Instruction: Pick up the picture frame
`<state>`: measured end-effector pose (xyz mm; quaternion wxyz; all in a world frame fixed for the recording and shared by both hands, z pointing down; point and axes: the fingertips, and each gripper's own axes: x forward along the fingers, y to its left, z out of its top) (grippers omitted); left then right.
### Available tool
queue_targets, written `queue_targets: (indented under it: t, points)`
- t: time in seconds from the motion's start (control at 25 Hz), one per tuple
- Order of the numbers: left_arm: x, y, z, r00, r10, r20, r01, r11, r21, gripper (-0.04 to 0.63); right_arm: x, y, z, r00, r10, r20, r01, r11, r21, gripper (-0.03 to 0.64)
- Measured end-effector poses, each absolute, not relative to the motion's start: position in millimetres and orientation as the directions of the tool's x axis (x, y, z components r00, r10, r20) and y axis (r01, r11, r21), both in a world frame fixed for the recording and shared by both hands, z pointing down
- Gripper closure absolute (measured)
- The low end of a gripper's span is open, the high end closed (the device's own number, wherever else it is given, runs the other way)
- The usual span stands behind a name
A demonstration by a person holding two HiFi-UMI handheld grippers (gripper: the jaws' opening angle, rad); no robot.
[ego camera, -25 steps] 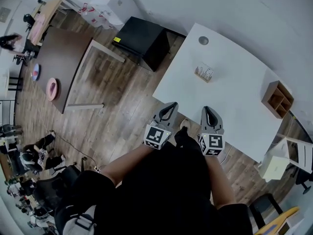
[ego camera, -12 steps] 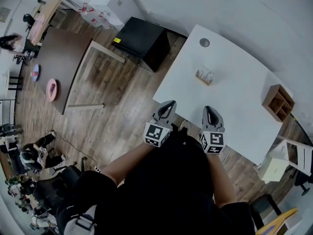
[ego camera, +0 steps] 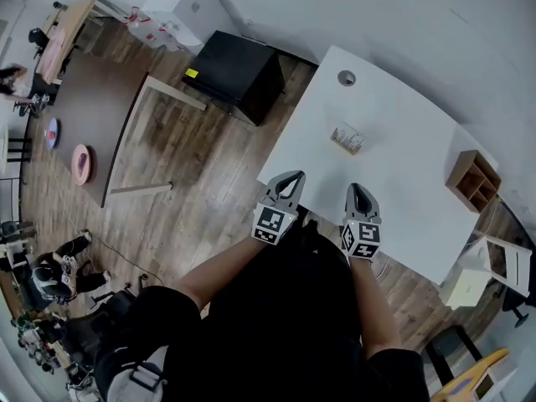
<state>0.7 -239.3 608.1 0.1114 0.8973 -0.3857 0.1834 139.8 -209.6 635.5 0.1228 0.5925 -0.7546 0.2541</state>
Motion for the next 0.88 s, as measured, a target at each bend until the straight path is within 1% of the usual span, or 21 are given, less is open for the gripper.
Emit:
queue_targets:
  t: [0.12,0.56,0.76,0.88]
  points:
    - [10,-259,623,0.664,-0.616,0.424,-0.703,-0.707,0.073,0.58,143,-226,651,-0.265,-0.813,0.519,-0.955,0.145,-0.261,0.58]
    - [49,-331,683,0.734,-0.491,0.47,-0.614,-0.774,0.151,0.578,164,-286,705,-0.173,-0.763,0.623,-0.983,0.098,-0.153,0.579]
    - [63,-350,712,0.753,-0.427,0.501,-0.566,-0.808,0.162,0.533,174,-299,733,-0.154,-0.723,0.673,-0.988,0.093,-0.126,0.578]
    - [73,-355,727,0.775,-0.364,0.517,-0.507,-0.846,0.166,0.472,174,-304,745,-0.179,-0.71,0.681,-0.984,0.143,-0.11,0.561]
